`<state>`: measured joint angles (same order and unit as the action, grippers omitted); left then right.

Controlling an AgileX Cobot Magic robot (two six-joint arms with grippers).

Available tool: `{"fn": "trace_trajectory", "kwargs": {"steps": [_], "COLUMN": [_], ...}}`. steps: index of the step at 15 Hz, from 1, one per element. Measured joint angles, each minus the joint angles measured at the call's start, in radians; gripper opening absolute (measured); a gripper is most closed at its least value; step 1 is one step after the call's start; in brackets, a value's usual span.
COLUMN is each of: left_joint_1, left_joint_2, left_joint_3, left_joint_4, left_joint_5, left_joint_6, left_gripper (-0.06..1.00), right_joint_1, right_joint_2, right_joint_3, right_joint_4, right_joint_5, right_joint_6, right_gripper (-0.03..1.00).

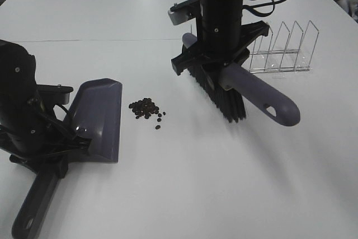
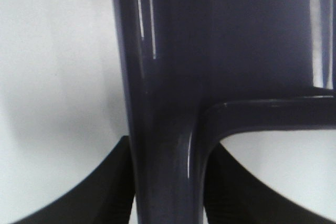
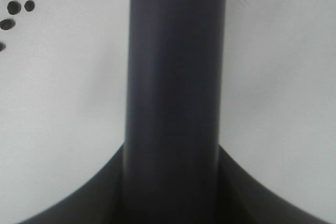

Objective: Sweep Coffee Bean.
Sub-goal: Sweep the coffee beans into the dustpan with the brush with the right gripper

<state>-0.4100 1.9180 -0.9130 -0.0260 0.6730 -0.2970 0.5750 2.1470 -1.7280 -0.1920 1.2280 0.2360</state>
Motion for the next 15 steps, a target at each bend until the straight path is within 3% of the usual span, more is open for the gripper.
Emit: {"fn": "trace_trajectory", "kwargs": {"steps": [7,12,15], "left_joint_1": [0.000,0.000,0.000], "left_joint_2": [0.016,0.016,0.016], "left_joint_3": [-0.006,-0.006,-0.006], "left_joint_4": [0.000,0.000,0.001], "left_joint_5": [0.016,0.013,0.009], "left_joint_6": [-0.002,0.031,0.055], "left_gripper": [0.34,0.34,0.34], "right_joint_1": [0.029,0.032,0.071], "right_joint_2": [0.060,0.117,0.170], "right_joint_3": [0.000,-0.006,-0.085], "right_joint_4": [-0.072,-0.057,-0.013], "right_joint_5": [0.000,-0.004,-0.007], "right_joint_6": [0.066,0.117,0.139], "right_gripper": [0.29,0.29,0.29]}}
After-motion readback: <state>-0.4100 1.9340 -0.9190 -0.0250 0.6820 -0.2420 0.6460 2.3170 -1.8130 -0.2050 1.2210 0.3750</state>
